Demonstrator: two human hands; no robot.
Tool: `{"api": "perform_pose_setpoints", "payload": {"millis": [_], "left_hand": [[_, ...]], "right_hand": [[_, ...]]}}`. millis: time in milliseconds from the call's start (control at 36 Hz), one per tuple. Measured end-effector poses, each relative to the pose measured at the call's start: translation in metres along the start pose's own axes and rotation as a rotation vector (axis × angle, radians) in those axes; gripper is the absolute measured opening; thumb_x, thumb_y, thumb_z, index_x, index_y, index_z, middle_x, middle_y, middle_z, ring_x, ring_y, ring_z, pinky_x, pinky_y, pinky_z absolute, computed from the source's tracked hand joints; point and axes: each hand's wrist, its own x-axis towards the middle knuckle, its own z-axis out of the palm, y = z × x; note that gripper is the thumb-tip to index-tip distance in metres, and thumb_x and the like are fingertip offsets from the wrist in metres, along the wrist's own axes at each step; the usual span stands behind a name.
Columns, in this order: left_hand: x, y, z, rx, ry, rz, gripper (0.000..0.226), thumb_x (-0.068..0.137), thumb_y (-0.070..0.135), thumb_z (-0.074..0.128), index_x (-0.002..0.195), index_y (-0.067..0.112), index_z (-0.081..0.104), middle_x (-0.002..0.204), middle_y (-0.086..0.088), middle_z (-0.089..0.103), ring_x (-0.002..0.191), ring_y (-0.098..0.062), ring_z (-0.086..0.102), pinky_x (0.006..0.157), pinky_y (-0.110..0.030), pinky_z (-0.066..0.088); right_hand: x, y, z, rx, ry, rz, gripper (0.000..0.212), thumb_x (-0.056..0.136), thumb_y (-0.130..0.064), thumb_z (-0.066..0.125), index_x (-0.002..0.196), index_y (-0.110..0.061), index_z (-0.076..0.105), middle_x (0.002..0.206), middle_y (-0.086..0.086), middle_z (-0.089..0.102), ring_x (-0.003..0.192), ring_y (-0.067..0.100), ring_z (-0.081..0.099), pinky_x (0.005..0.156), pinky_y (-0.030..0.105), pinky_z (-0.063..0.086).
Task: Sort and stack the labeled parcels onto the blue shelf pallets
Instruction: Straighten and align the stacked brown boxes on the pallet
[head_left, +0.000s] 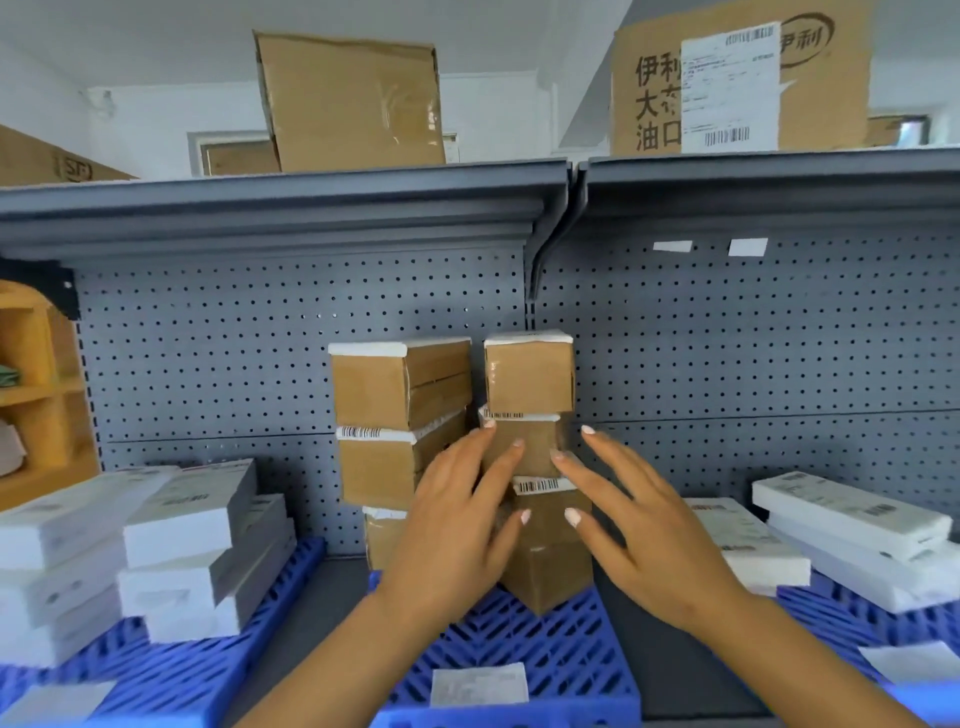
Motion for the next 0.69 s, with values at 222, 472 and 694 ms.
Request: {"api": "perform_pose_setpoints", "payload": {"millis": [222,472,694], "left_hand": [[-0.054,-0.02,-0.042,0.106,-0.054,-0.015,0.055,0.091,0.042,0.047,0.139,0.015,0.046,0.142,-0.01,0.044,0.127,-0.026,0.04,0.105,-0.042,0.036],[-0.117,-0.056,-0.096,0.156,-0.071,-0.059,0.055,0.089,0.044,0.047,0.134,0.013,0.049,0.135,-0.011,0.05,0.122,-0.028,0.045,0.1,-0.044,0.039],[-0.164,-0.083,-0.125,0.189,-0.093,-0.102,0.057,0.087,0.043,0.055,0.134,0.011,0.052,0.134,-0.011,0.052,0.124,-0.03,0.047,0.1,-0.048,0.041]], "right_hand": [[-0.02,-0.061,0.011,0.068,-0.045,-0.039,0.051,0.097,-0.05,0.03,0.147,-0.046,0.018,0.156,-0.006,0.022,0.142,0.017,0.024,0.108,0.04,0.035],[-0.021,-0.136,0.032,0.128,-0.072,-0.092,0.05,0.097,-0.046,0.033,0.146,-0.039,0.028,0.155,-0.004,0.025,0.142,0.017,0.022,0.106,0.037,0.031],[-0.032,-0.179,0.051,0.177,-0.108,-0.114,0.051,0.097,-0.05,0.029,0.146,-0.048,0.016,0.157,-0.007,0.018,0.143,0.016,0.021,0.11,0.037,0.029]]}}
